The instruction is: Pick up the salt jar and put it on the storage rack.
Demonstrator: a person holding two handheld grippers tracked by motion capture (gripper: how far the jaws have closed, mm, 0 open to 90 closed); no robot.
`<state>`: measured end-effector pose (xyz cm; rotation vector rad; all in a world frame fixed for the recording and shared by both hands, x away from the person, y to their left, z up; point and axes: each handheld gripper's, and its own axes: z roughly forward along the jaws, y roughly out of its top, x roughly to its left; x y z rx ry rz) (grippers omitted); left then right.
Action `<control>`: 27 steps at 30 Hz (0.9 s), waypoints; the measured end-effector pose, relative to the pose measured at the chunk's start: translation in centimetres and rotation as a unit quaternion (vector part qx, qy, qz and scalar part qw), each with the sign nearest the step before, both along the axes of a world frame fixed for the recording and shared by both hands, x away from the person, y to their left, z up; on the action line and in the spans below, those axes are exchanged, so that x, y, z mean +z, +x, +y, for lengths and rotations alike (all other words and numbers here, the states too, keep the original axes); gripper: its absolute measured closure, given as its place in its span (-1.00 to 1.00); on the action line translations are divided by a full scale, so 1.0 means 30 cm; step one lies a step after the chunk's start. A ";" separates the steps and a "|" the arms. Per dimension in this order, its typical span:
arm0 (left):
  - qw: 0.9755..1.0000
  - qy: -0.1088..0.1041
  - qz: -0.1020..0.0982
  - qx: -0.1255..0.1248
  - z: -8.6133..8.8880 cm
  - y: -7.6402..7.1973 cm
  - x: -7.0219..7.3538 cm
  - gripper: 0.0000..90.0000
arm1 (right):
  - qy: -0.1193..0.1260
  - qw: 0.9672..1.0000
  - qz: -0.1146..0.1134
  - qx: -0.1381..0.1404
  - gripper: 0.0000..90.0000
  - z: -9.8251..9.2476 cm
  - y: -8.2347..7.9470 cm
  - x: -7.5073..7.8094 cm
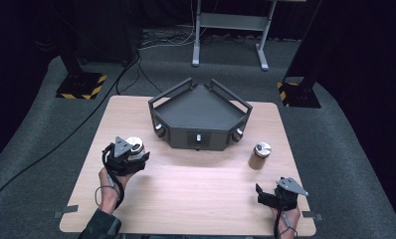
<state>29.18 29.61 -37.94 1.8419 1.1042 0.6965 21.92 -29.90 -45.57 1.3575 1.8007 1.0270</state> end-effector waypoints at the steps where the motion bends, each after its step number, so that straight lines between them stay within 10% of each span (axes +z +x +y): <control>1: 1.000 0.000 -0.001 -0.002 -0.002 0.003 0.003 -0.30 | 0.000 1.000 0.000 0.000 -1.00 0.001 0.000 0.000; 27: 1.000 0.006 -0.010 -0.021 -0.050 0.056 0.049 -0.31 | -0.001 1.000 0.002 0.001 -1.00 0.001 0.003 0.002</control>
